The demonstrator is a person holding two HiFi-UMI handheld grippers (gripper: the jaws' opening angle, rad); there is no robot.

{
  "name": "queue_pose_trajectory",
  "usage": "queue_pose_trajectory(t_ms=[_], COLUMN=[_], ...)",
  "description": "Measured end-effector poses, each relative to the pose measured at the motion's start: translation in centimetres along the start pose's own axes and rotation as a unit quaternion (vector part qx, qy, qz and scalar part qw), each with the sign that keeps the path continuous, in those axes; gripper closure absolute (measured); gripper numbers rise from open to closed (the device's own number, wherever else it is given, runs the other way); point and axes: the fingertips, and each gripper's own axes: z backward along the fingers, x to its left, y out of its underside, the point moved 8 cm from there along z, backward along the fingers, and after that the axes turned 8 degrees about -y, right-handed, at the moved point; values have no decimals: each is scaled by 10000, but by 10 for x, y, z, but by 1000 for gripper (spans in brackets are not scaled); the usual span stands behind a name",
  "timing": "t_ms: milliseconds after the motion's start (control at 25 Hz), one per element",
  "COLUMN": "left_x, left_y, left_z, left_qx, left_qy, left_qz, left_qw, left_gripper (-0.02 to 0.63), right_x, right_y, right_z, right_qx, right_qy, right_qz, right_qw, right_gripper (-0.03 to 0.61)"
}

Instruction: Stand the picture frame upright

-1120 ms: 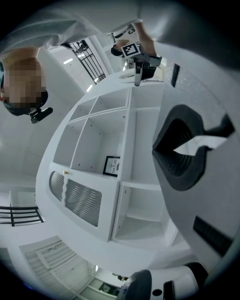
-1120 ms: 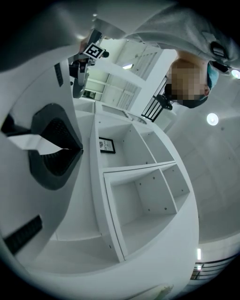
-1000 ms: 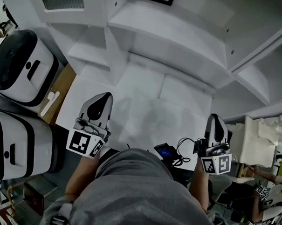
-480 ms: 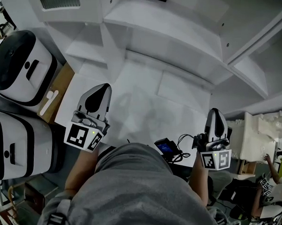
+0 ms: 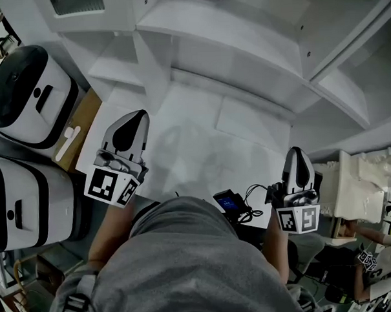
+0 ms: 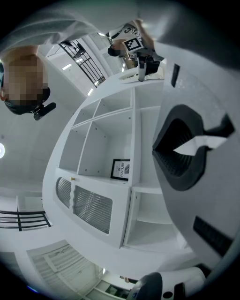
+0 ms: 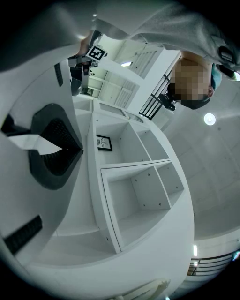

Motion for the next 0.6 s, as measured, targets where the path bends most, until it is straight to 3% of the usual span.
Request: queue_pose_trajectory(t_ms=[600], left_x=[-10], left_y=[4], left_z=[5], left_qx=[146], left_qy=[-45], left_qz=[14], left_qw=[9999], left_gripper=[607], right_x=[-3], right_y=[3], right_z=[9], right_qx=[119], right_qy=[-17], right_qz=[-45], right_qw=[9999], right_gripper=[552])
